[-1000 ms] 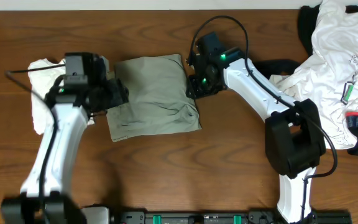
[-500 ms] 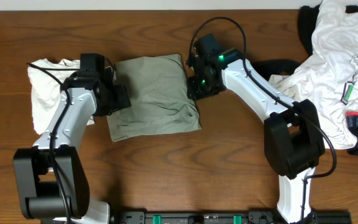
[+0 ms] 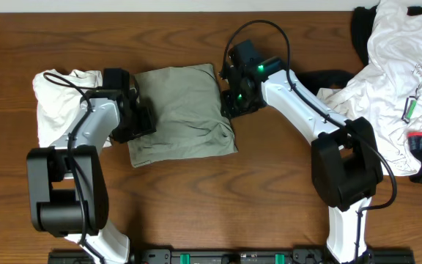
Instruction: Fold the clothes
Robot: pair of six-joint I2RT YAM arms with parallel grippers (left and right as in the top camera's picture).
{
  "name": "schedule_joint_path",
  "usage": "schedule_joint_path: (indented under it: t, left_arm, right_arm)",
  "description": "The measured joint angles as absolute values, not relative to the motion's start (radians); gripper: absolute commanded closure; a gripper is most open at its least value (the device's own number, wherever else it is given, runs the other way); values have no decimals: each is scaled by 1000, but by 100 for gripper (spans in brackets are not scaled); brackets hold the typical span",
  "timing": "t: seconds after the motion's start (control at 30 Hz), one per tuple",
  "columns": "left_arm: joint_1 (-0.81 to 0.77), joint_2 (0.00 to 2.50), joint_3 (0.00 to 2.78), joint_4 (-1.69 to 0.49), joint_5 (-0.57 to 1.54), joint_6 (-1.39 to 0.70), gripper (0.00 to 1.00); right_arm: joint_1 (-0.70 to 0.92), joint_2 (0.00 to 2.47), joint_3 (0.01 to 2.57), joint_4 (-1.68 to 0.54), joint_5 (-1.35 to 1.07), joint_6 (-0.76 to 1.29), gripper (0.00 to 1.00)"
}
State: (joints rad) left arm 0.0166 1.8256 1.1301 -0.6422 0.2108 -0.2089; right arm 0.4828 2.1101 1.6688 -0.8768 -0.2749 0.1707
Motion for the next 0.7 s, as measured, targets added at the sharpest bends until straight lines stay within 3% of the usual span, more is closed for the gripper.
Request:
schedule_joint_path:
  t: [0.27, 0.43, 0.7]
  left_arm:
    - [17, 1826, 1130, -627, 310, -212, 63]
    - [17, 1825, 1130, -627, 349, -215, 94]
    - [22, 1700, 1130, -729, 364, -260, 94]
  right_arm:
    - [483, 2110, 1669, -878, -274, 171, 60]
    - [483, 2110, 1669, -878, -272, 171, 60]
    - [483, 2110, 1669, -885, -269, 171, 60]
